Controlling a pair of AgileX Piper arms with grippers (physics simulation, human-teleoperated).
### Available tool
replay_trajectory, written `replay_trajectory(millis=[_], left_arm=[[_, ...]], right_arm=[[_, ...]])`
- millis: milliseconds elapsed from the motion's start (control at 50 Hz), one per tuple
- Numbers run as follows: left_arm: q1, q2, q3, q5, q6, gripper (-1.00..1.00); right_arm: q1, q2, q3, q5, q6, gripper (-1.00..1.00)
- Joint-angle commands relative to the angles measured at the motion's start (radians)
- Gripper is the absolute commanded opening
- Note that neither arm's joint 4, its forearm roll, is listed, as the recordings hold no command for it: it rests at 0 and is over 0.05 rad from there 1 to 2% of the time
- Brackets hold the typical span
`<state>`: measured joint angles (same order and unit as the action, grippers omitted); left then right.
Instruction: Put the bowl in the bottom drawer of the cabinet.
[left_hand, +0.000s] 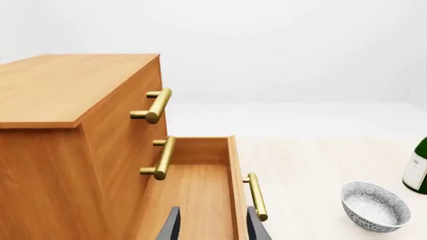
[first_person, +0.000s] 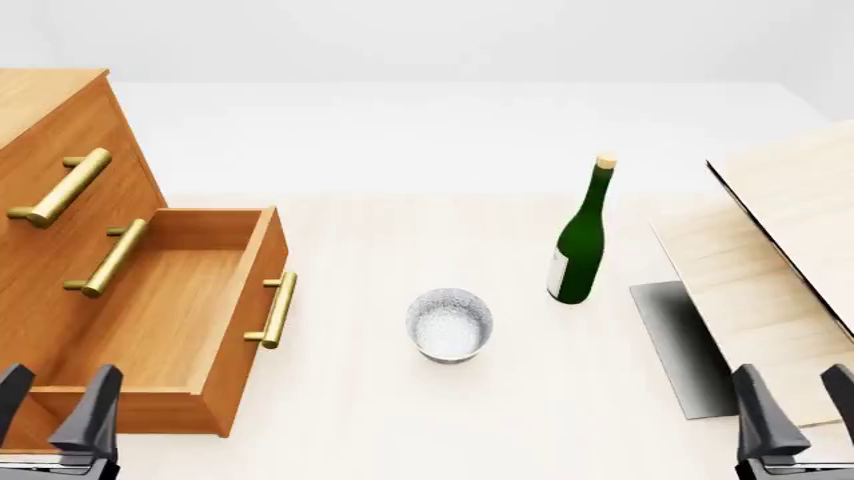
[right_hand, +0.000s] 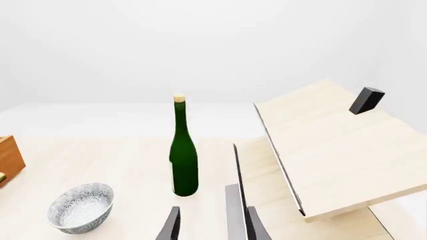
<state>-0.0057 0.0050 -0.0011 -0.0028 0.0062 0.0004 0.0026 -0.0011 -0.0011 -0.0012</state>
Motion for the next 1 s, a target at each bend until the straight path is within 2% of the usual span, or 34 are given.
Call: replay_trajectory(millis=[20, 320, 400, 440, 460, 480, 520, 540, 560, 580, 600, 760, 800, 840, 880, 920, 1000], left_arm=[[-0.004, 0.0, -0.003, 0.001, 0.01, 1.0], [-0.028, -0.004, -0.014, -0.003, 0.02, 1.0], [-0.077, -0.004, -0.036, -0.007, 0.031, 1.0], [-0.147, -0.004, -0.048, 0.019, 0.038, 1.0], [-0.211, -0.003, -0.055, 0.021, 0.03, 1.0], [-0.239, -0.002, -0.059, 0.032, 0.047, 1.0], [-0.29, -0.004, -0.076, 0.014, 0.032, 1.0], [-0.307, -0.003, -0.045, -0.014, 0.033, 1.0], [-0.319, -0.004, -0.007, -0.038, 0.052, 1.0], [-0.326, -0.004, -0.008, -0.043, 0.057, 1.0], [-0.334, -0.003, -0.023, -0.045, 0.042, 1.0], [-0.42, 0.024, -0.069, -0.034, 0.073, 1.0], [-0.414, -0.003, -0.09, -0.033, 0.019, 1.0], [-0.414, 0.003, -0.102, -0.012, 0.014, 1.0], [-0.441, 0.039, -0.115, -0.013, 0.024, 1.0], [-0.451, 0.228, -0.116, -0.116, 0.071, 1.0], [-0.468, 0.269, -0.155, -0.128, 0.076, 1.0]], right_arm=[[0.001, 0.005, -0.002, -0.002, -0.002, 1.0], [0.001, 0.003, -0.003, 0.001, -0.003, 1.0], [0.001, 0.003, -0.003, 0.0, -0.003, 1.0], [0.001, 0.004, -0.003, 0.0, -0.003, 1.0], [0.001, 0.004, -0.003, 0.0, -0.003, 1.0], [0.001, 0.004, -0.003, 0.0, -0.003, 1.0], [0.001, 0.004, -0.003, 0.0, -0.003, 1.0], [0.001, 0.004, -0.003, 0.0, -0.003, 1.0], [0.001, 0.004, -0.003, 0.0, -0.003, 1.0], [0.001, 0.004, -0.003, -0.001, -0.003, 1.0], [0.001, 0.005, -0.003, -0.001, -0.003, 1.0], [0.001, 0.005, -0.003, -0.001, -0.003, 1.0], [0.001, 0.005, -0.003, -0.001, -0.003, 1.0], [0.001, 0.005, -0.003, -0.001, -0.003, 1.0], [0.001, 0.005, -0.003, -0.001, -0.003, 1.0], [0.001, 0.005, -0.003, -0.001, -0.003, 1.0], [0.001, 0.005, -0.003, -0.001, -0.003, 1.0]])
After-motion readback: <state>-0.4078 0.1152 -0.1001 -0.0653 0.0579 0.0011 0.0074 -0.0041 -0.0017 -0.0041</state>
